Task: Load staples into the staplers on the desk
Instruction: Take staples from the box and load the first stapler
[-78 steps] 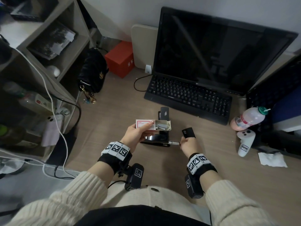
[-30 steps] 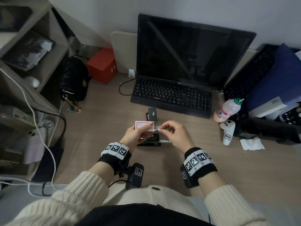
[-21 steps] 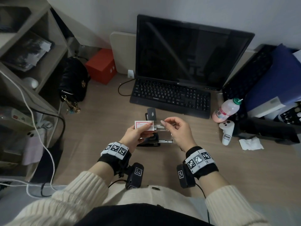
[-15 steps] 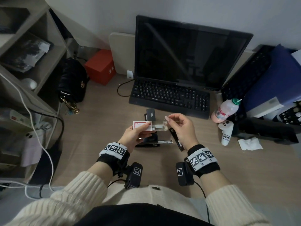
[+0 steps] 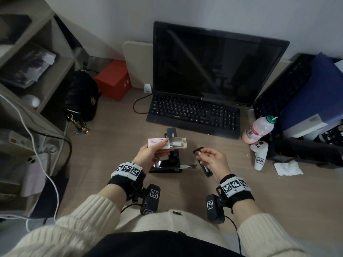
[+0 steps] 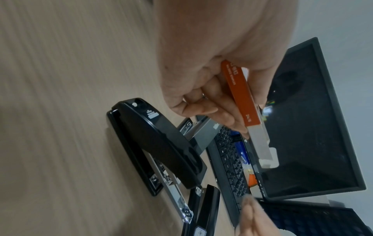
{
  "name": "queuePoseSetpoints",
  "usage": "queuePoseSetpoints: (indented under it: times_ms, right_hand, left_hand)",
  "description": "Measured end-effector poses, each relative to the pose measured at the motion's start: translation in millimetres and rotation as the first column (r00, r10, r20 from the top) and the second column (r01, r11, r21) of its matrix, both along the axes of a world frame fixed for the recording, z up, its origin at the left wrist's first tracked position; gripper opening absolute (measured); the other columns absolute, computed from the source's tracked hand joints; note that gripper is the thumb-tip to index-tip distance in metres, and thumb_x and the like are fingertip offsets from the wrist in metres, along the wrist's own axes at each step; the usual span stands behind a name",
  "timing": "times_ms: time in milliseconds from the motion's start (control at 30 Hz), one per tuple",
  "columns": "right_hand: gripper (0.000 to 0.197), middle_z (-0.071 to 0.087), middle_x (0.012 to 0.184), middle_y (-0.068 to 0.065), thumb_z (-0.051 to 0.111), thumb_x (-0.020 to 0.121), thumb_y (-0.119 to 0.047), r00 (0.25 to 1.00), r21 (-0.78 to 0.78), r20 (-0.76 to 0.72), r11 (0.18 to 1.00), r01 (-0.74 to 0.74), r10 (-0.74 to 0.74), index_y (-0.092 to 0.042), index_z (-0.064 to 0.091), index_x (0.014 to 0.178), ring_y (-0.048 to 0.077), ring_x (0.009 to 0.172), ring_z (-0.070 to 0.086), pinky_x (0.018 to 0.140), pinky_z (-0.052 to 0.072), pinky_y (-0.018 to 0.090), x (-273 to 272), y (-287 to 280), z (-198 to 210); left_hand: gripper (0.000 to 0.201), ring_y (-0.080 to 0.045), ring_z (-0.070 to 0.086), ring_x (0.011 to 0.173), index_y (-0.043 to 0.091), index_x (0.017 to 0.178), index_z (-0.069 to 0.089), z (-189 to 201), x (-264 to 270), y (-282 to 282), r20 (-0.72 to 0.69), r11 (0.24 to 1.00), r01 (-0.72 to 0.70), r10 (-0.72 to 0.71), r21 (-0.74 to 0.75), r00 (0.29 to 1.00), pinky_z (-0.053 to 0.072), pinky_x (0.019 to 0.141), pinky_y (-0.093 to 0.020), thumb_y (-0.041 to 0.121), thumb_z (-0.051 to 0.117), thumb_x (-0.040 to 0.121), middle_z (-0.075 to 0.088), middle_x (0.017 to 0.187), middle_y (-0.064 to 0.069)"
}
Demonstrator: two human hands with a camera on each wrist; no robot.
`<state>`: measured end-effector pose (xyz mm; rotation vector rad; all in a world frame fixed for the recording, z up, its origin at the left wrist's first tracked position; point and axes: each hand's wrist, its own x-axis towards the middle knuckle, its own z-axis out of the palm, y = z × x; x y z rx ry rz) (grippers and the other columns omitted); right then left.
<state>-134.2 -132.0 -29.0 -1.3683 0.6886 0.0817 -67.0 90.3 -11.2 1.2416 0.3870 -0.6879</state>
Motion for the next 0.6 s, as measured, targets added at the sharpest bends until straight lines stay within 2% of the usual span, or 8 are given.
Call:
queuePoseSetpoints:
  times_ms: [100, 133, 200, 267, 333, 400, 467, 600]
  right_hand:
    - [0.021, 0.073, 0.09, 0.014, 0.071, 0.083, -0.003, 0.994, -0.054, -0.104, 0.998, -0.02, 0.014, -0.001, 0.062, 0.102, 0.009, 0.063, 0.07, 0.045, 0.046, 0.014, 0, 1, -13]
    - [0.023, 0.073, 0.088, 0.014, 0.074, 0.081, -0.007, 0.991, -0.099, -0.135, 0.995, -0.026, 0.012, -0.003, 0.063, 0.101, 0.01, 0.061, 0.069, 0.045, 0.045, 0.015, 0, 2, -18]
    - [0.025, 0.073, 0.083, 0.011, 0.08, 0.075, -0.013, 0.982, -0.213, -0.187, 0.976, -0.039, -0.002, -0.007, 0.066, 0.095, 0.015, 0.062, 0.068, 0.056, 0.051, 0.02, 1, 3, -27]
    - [0.022, 0.07, 0.079, 0.004, 0.083, 0.073, -0.02, 0.972, -0.344, -0.233, 0.935, -0.085, 0.002, -0.013, 0.066, 0.085, 0.017, 0.066, 0.065, 0.065, 0.051, 0.026, 3, 6, -32]
    - [0.022, 0.064, 0.074, -0.006, 0.082, 0.074, -0.025, 0.961, -0.441, -0.275, 0.886, -0.145, 0.021, -0.017, 0.063, 0.083, 0.015, 0.07, 0.06, 0.061, 0.046, 0.024, 4, 11, -33]
    - [0.022, 0.06, 0.072, -0.01, 0.08, 0.076, -0.026, 0.953, -0.48, -0.301, 0.858, -0.184, 0.036, -0.016, 0.062, 0.086, 0.012, 0.069, 0.057, 0.057, 0.042, 0.022, 5, 15, -33]
    - [0.022, 0.059, 0.072, -0.009, 0.079, 0.077, -0.025, 0.946, -0.506, -0.32, 0.838, -0.206, 0.04, -0.017, 0.061, 0.086, 0.01, 0.067, 0.056, 0.054, 0.039, 0.021, 6, 18, -34]
    - [0.019, 0.065, 0.077, -0.002, 0.078, 0.078, -0.024, 0.939, -0.557, -0.342, 0.798, -0.23, 0.032, -0.013, 0.064, 0.086, 0.016, 0.07, 0.059, 0.053, 0.04, 0.022, 7, 18, -39]
  left_hand:
    - [0.03, -0.01, 0.071, 0.073, 0.014, 0.115, 0.064, -2, 5, 1, 0.009, 1.0, 0.004, -0.005, 0.017, 1.0, 0.041, 0.065, -0.023, 0.03, 0.069, 0.089, 0.076, 0.093, -0.002]
    - [0.032, -0.01, 0.071, 0.073, 0.014, 0.115, 0.064, -2, 6, 1, 0.007, 1.0, 0.003, -0.003, 0.018, 1.0, 0.039, 0.067, -0.024, 0.03, 0.07, 0.088, 0.076, 0.092, -0.002]
    - [0.033, -0.011, 0.071, 0.072, 0.013, 0.115, 0.064, -3, 7, 1, 0.005, 1.0, 0.005, -0.006, 0.021, 1.0, 0.039, 0.066, -0.024, 0.03, 0.071, 0.088, 0.076, 0.091, -0.002]
    - [0.032, -0.011, 0.071, 0.072, 0.014, 0.114, 0.064, -2, 6, 0, 0.003, 0.999, 0.019, -0.019, 0.027, 1.0, 0.04, 0.067, -0.024, 0.03, 0.071, 0.087, 0.076, 0.091, -0.002]
    - [0.034, -0.011, 0.071, 0.073, 0.014, 0.116, 0.064, -3, 6, 0, 0.004, 0.999, 0.03, -0.03, 0.035, 1.0, 0.042, 0.066, -0.023, 0.031, 0.071, 0.087, 0.075, 0.093, -0.002]
    - [0.039, -0.011, 0.071, 0.074, 0.012, 0.12, 0.063, -3, 7, 1, 0.002, 0.999, 0.03, -0.03, 0.036, 1.0, 0.042, 0.063, -0.022, 0.032, 0.071, 0.087, 0.075, 0.094, -0.003]
    - [0.046, -0.012, 0.071, 0.075, 0.009, 0.124, 0.063, -5, 9, 2, -0.002, 0.999, 0.022, -0.022, 0.037, 1.0, 0.041, 0.065, -0.024, 0.032, 0.072, 0.085, 0.075, 0.096, -0.004]
    - [0.048, -0.012, 0.072, 0.077, 0.008, 0.127, 0.061, -8, 10, 3, -0.013, 0.999, 0.018, -0.018, 0.04, 1.0, 0.041, 0.073, -0.027, 0.032, 0.071, 0.087, 0.075, 0.099, -0.005]
